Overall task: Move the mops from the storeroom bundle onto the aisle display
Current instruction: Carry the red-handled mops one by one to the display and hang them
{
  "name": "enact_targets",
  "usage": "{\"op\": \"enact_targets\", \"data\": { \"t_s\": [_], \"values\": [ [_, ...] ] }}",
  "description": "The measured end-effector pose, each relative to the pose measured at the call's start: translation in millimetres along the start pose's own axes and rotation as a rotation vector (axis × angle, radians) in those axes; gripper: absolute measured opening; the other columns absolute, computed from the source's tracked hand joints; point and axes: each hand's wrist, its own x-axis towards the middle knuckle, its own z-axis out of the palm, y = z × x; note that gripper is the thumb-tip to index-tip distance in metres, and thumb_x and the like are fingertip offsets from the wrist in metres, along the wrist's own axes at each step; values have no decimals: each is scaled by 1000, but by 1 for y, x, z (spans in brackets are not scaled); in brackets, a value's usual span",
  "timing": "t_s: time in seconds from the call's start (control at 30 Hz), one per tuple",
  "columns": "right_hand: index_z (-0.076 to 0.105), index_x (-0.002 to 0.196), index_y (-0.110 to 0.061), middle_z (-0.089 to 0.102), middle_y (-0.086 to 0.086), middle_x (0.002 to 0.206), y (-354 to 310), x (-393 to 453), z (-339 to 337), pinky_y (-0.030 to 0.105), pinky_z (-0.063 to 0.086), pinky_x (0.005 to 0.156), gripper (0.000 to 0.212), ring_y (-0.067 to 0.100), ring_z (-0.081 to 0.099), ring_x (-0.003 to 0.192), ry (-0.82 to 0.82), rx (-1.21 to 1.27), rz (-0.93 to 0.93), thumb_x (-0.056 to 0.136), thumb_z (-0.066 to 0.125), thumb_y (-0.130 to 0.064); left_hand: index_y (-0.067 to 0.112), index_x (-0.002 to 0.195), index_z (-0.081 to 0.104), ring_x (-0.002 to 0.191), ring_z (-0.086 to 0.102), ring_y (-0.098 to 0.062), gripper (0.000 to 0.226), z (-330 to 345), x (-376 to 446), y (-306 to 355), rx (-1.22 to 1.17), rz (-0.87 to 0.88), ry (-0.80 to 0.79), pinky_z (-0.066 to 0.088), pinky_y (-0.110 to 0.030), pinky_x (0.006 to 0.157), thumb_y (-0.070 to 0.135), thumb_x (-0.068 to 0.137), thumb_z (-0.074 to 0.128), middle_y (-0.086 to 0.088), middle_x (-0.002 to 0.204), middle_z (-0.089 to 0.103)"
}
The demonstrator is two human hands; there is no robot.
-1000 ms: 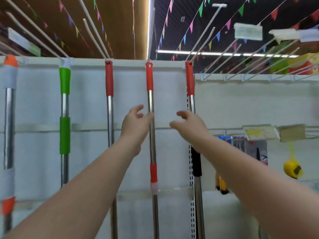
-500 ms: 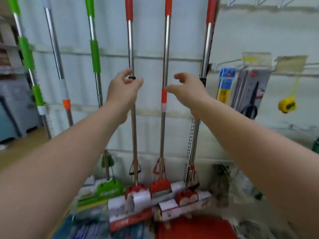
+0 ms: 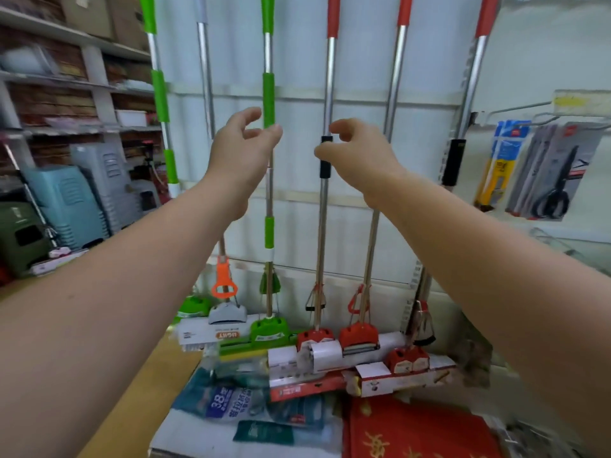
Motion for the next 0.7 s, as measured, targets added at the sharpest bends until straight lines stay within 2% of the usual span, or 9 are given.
{"op": "enact_targets", "data": {
  "t_s": [0.1,0.17,0.27,0.4,0.5,0.6,0.7],
  "values": [
    [42,137,-19,52,-4,109,-25,2,54,13,38,67,49,5,45,74,-23,63,10,89,54,-20,22,136,42,111,51,-15,46,-58,11,-19,8,-7,38,42,-39,103,29,92,53,4,111,49],
    [43,136,-18,52,-2,114,-40,3,95,12,35,57,48,5,43,73,-51,88,14,89,54,-20,21,136,42,109,51,-16,46,-100,22,-33,21,-26,61,43,-36,100,28,92,53,4,110,50],
    [44,135,-19,53,0,123,-63,9,156,15,37,67,48,6,44,79,-91,133,21,89,54,-20,20,136,42,111,52,-21,46,-162,43,-52,61,-34,91,43,-32,92,27,92,52,-3,120,52],
    [45,135,-20,47,1,137,-90,22,221,17,36,62,47,8,44,80,-120,160,20,89,55,-21,21,138,40,106,50,-16,44,-227,70,-68,88,-53,132,45,-25,73,26,95,49,3,114,46],
    [45,134,-20,46,1,138,-103,37,262,19,37,74,47,5,47,82,-148,183,19,88,55,-20,20,138,39,104,49,-13,44,-261,89,-83,94,-61,159,44,-24,72,24,96,47,5,111,46],
    [44,135,-20,49,0,135,-111,54,303,18,37,75,47,6,47,86,-185,177,6,89,55,-19,20,137,40,103,49,-12,42,-289,110,-105,104,-64,199,45,-29,87,24,95,48,5,110,47],
    [45,135,-20,48,0,138,-111,75,347,15,32,76,47,7,47,99,-236,156,-35,89,55,-19,21,134,44,104,51,-14,40,-314,137,-134,120,-80,263,43,-30,90,25,95,49,4,109,50]
  ]
}}
